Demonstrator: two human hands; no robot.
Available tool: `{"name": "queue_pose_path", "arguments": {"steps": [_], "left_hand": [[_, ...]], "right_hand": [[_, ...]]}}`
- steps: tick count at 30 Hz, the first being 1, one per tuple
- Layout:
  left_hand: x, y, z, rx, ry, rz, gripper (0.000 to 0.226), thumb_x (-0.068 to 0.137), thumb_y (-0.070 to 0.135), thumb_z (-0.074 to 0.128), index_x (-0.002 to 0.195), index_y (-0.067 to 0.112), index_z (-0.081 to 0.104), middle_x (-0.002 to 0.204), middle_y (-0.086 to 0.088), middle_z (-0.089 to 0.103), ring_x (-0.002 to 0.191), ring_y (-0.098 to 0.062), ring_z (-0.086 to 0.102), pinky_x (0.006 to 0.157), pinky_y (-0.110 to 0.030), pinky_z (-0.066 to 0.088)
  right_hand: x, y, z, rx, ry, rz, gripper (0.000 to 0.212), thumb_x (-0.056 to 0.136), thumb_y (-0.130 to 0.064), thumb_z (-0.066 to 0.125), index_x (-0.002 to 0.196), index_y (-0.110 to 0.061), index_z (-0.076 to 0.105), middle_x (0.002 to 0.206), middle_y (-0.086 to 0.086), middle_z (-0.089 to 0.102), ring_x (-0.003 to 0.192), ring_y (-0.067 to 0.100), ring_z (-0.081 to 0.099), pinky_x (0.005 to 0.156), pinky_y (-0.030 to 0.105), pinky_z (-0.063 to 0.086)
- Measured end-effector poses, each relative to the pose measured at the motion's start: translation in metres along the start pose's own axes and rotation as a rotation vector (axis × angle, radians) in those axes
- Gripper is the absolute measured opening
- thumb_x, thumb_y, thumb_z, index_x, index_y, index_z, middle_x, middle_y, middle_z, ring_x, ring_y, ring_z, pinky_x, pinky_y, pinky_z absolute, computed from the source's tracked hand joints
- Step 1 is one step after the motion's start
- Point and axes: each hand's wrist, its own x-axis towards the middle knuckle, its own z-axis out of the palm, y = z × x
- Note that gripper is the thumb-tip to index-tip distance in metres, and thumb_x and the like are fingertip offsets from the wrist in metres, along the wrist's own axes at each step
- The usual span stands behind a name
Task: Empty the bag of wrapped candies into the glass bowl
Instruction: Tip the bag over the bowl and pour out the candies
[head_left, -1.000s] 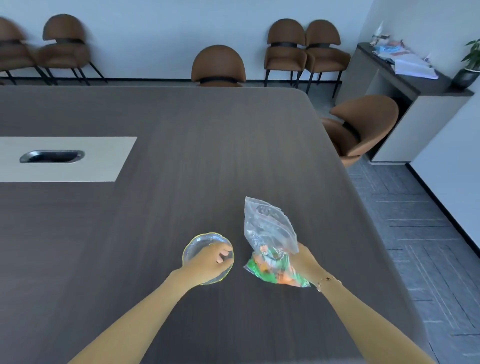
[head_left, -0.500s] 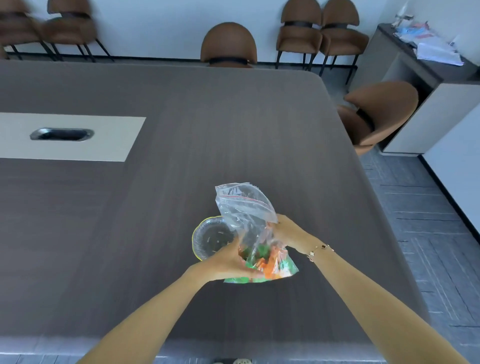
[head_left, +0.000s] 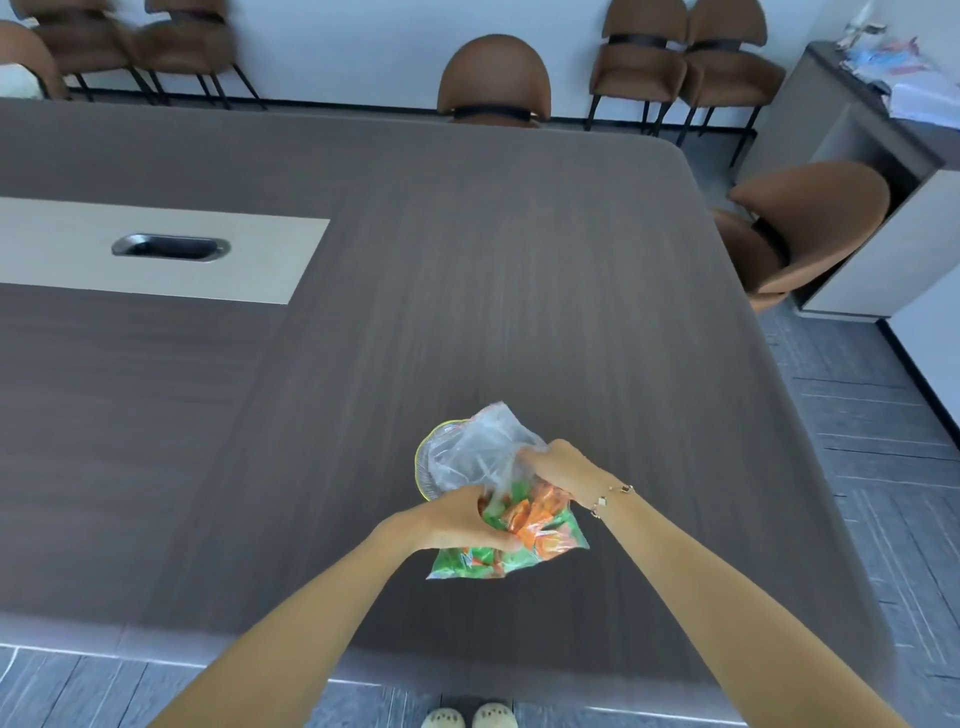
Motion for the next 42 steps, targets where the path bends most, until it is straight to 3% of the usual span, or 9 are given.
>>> {"name": "queue_pose_path", "arguments": {"steps": [2,4,7,19,24,27,32,35,42], "left_hand": [[-0.002,-0.002,-0.004,-0.032,-0.020,0.002,0.037,0.074,0.034,0.075,0.109,0.029,0.065,0.107,0.008,0.073,0.103,-0.011,0.068,0.100,-0.032,0.052],[-0.002,-0.006,-0.008,-0.059,-0.032,0.005,0.038,0.075,0.032,0.075,0.111,0.029,0.065,0.111,0.006,0.074,0.104,-0.011,0.069,0.102,-0.033,0.052],[-0.001,-0.013,-0.015,-0.064,-0.043,-0.015,0.042,0.070,0.038,0.074,0.111,0.030,0.065,0.112,0.004,0.074,0.105,-0.013,0.069,0.104,-0.038,0.051],[-0.007,-0.022,-0.032,-0.048,-0.146,-0.166,0.054,0.072,0.054,0.074,0.121,0.034,0.060,0.120,0.005,0.070,0.109,-0.017,0.068,0.103,-0.043,0.052],[-0.011,-0.029,-0.035,-0.015,-0.070,-0.181,0.079,0.057,0.073,0.075,0.125,0.038,0.055,0.121,0.007,0.068,0.110,-0.017,0.066,0.101,-0.044,0.053],[-0.018,-0.029,-0.034,0.006,-0.039,-0.198,0.076,0.067,0.064,0.074,0.131,0.031,0.048,0.126,0.003,0.065,0.114,-0.020,0.063,0.098,-0.042,0.053],[-0.023,-0.034,-0.028,0.078,-0.014,-0.130,0.073,0.070,0.061,0.072,0.133,0.039,0.042,0.128,0.008,0.062,0.117,-0.016,0.060,0.104,-0.041,0.050],[-0.028,-0.033,-0.027,0.082,-0.014,-0.091,0.057,0.079,0.049,0.069,0.130,0.037,0.048,0.127,0.006,0.064,0.116,-0.015,0.061,0.106,-0.040,0.049],[-0.033,-0.034,-0.027,0.022,0.026,-0.089,0.065,0.079,0.049,0.071,0.135,0.035,0.042,0.133,0.010,0.058,0.122,-0.014,0.057,0.108,-0.036,0.045]], "right_hand": [[0.000,0.010,-0.001,0.158,-0.172,0.100,0.053,0.079,-0.052,0.062,0.107,-0.008,0.053,0.090,0.008,0.066,0.080,0.023,0.065,0.077,0.035,0.056],[0.001,0.020,-0.002,0.272,-0.405,0.171,0.075,0.069,-0.066,0.066,0.123,-0.016,0.050,0.121,0.009,0.066,0.110,0.028,0.063,0.096,0.047,0.049],[-0.005,0.030,0.003,0.256,-0.604,0.145,0.062,0.076,-0.062,0.062,0.124,-0.022,0.056,0.124,0.004,0.067,0.112,0.023,0.065,0.099,0.049,0.050],[-0.012,0.024,0.025,0.103,-0.374,0.107,0.048,0.082,-0.052,0.061,0.117,-0.019,0.062,0.111,0.000,0.071,0.102,0.015,0.066,0.065,0.026,0.054],[-0.011,0.016,0.032,0.140,-0.390,0.141,0.036,0.084,-0.035,0.063,0.111,-0.010,0.064,0.094,0.003,0.068,0.082,0.013,0.062,0.065,0.022,0.052],[-0.012,0.013,0.034,0.193,-0.375,0.159,0.031,0.086,-0.017,0.062,0.116,-0.009,0.057,0.103,0.009,0.062,0.088,0.018,0.056,0.077,0.023,0.047],[-0.010,0.009,0.042,0.183,-0.489,0.090,0.045,0.093,-0.035,0.054,0.132,-0.012,0.050,0.104,-0.001,0.059,0.081,0.012,0.058,0.065,0.029,0.049],[-0.009,0.010,0.044,0.188,-0.503,0.094,0.031,0.095,-0.031,0.053,0.120,-0.013,0.052,0.100,0.000,0.057,0.079,0.012,0.056,0.065,0.029,0.047],[-0.013,0.006,0.046,0.221,-0.423,0.131,0.023,0.090,-0.032,0.055,0.100,-0.013,0.062,0.089,0.002,0.067,0.082,0.015,0.062,0.066,0.022,0.052]]}}
